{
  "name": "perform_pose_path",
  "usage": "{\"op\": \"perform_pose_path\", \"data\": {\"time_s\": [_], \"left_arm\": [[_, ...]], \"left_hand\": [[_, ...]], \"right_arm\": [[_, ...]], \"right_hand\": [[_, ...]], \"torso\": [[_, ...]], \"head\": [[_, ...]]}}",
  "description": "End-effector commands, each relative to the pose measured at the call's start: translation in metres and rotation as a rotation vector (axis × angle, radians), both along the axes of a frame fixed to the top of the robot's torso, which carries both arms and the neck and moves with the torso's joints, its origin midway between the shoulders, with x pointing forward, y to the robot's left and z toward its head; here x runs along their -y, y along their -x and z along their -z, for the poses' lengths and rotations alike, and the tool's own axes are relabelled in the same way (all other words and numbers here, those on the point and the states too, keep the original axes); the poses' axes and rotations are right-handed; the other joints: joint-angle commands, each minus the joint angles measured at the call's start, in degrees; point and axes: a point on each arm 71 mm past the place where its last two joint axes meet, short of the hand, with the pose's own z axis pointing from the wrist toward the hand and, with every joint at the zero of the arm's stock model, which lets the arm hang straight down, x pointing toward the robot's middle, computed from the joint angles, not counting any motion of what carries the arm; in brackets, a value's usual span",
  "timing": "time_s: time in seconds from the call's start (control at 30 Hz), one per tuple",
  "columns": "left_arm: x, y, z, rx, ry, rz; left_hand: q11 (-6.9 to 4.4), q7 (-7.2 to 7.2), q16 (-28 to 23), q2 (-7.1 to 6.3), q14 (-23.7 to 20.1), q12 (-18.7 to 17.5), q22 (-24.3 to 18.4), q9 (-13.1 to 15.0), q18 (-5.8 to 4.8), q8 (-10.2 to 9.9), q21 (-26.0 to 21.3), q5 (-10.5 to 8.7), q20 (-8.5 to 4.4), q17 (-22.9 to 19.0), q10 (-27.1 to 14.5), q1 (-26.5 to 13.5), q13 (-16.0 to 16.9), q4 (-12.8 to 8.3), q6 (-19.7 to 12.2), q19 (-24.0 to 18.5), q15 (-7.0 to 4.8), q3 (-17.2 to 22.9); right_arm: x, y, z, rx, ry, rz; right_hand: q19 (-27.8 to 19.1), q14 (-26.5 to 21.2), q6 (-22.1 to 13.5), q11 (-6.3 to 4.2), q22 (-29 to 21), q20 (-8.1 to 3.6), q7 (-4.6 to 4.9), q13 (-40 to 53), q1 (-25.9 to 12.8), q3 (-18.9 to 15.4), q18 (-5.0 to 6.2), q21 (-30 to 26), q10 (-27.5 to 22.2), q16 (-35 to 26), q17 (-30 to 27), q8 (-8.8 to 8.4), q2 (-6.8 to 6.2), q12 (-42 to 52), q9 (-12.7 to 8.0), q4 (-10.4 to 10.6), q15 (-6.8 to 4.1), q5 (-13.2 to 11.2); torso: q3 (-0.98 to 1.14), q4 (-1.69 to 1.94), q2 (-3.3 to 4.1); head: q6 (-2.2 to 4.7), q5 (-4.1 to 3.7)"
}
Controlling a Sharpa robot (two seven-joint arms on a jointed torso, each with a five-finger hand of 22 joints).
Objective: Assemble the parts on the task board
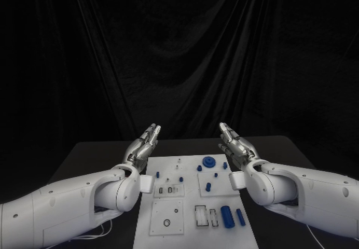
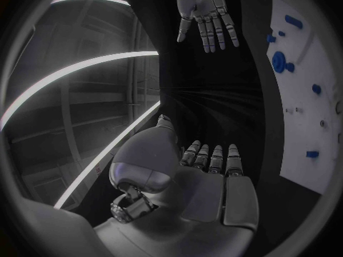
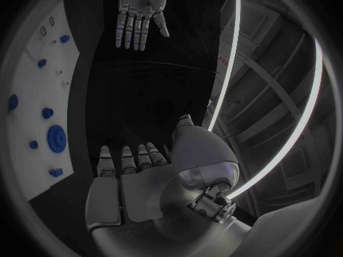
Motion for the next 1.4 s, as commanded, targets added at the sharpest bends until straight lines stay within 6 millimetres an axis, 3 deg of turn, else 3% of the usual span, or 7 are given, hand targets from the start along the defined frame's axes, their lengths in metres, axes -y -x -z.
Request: {"op": "perform_pose_path", "data": {"time_s": [0.03,0.5,0.53,0.63,0.73,0.87,1.4], "left_arm": [[0.009,0.002,-0.009,0.018,0.194,0.149],[0.013,0.007,-0.013,0.012,0.351,0.288],[-0.006,-0.006,-0.014,0.139,0.308,0.359],[-0.008,-0.007,-0.013,0.134,0.307,0.362],[-0.011,-0.006,-0.012,0.116,0.312,0.382],[-0.017,-0.006,-0.013,0.118,0.314,0.379],[-0.065,0.007,-0.028,0.28,0.204,0.25]], "left_hand": [[-0.49,-0.2,-0.21,0.5,0.08,-0.38,-0.1,0.15,0.45,0.48,-0.35,0.73,1.01,-0.06,0.15,3.02,-0.06,0.38,0.98,-0.04,0.26,-0.77],[2.12,-0.57,-0.21,1.71,0.08,-0.38,-0.1,0.3,1.02,0.61,-0.35,3.52,5.29,-0.06,0.15,5.96,-0.06,0.5,2.48,-0.04,3.94,-0.6],[2.54,-0.57,-0.21,1.75,0.08,-0.38,-0.1,0.32,1.07,0.63,-0.35,3.54,5.55,-0.06,0.15,6.02,-0.06,0.51,2.62,-0.04,4.16,-0.61],[4.55,-0.23,-0.21,1.98,0.08,-0.29,-0.1,0.46,1.15,0.83,-0.35,3.8,6.72,-0.06,0.39,6.24,0.03,0.54,3.68,-0.04,5.35,-0.49],[10.4,2.74,-0.12,2.32,0.2,1.13,0.83,1.06,1.9,2.19,1.0,6.13,14.06,0.0,3.91,6.39,0.96,0.57,8.17,1.58,10.5,1.57],[14.14,7.11,2.26,2.04,4.26,4.48,2.42,2.04,1.15,4.47,4.05,9.77,14.89,1.09,9.7,7.7,1.98,0.44,15.51,6.11,13.88,3.37],[13.76,9.36,5.36,1.33,11.51,10.57,2.32,2.54,1.71,5.83,5.21,17.51,14.31,2.04,17.24,15.13,2.82,0.49,25.14,8.28,11.68,2.49]], "right_arm": [[-0.01,0.004,0.001,-0.121,-0.163,-0.167],[-0.011,0.01,0.0,-0.212,-0.28,-0.32],[0.022,0.01,-0.005,-0.162,-0.321,-0.337],[0.025,0.01,-0.006,-0.148,-0.319,-0.344],[0.031,0.009,-0.006,-0.127,-0.3,-0.348],[0.042,0.01,-0.008,-0.11,-0.286,-0.344],[0.069,-0.001,-0.049,0.03,-0.091,-0.337]], "right_hand": [[-0.02,-0.03,0.53,-0.07,-0.06,0.4,0.25,-0.06,2.69,-0.76,0.7,-0.37,-0.01,-0.24,-0.09,0.14,0.23,-0.28,0.11,0.41,-0.33,0.66],[0.48,-0.03,5.55,4.62,0.25,2.69,4.48,0.4,5.92,-0.75,0.96,0.03,0.31,-0.24,-0.09,2.04,-0.07,0.95,1.02,0.51,4.04,1.49],[0.75,-0.03,6.52,5.12,0.37,2.74,5.18,0.51,6.36,-0.73,0.96,0.21,0.44,-0.24,-0.09,2.46,-0.08,1.38,1.15,0.5,4.37,1.74],[2.06,0.12,8.72,6.73,0.84,3.15,6.69,0.9,8.07,-0.48,0.97,1.0,1.19,-0.1,0.0,3.41,-0.01,3.2,1.41,0.45,5.42,3.34],[3.84,0.84,12.69,8.33,1.28,3.72,7.94,1.42,12.45,0.92,1.02,1.91,2.32,0.4,0.3,5.2,0.19,5.85,2.05,-0.91,5.62,10.68],[7.76,3.94,17.69,10.23,1.95,4.26,9.17,2.35,18.73,1.92,1.02,3.6,4.97,2.37,1.18,8.92,-0.36,13.27,2.66,-0.6,7.12,15.41],[40.59,32.0,33.86,16.61,6.23,5.05,13.03,4.24,36.44,7.26,1.16,17.22,18.39,23.0,7.79,19.71,-1.93,38.13,4.87,-10.07,9.48,28.86]], "torso": [[0.0,0.01,0.02],[0.0,0.01,0.02],[-0.12,0.27,1.05],[-0.38,0.38,1.08],[-0.62,0.89,1.25],[-0.56,1.51,1.85],[-1.78,2.77,5.32]], "head": [[0.0,0.02],[0.0,0.02],[-1.9,1.02],[-2.65,1.18],[-3.75,0.99],[-5.0,0.47],[-7.82,-1.18]]}}
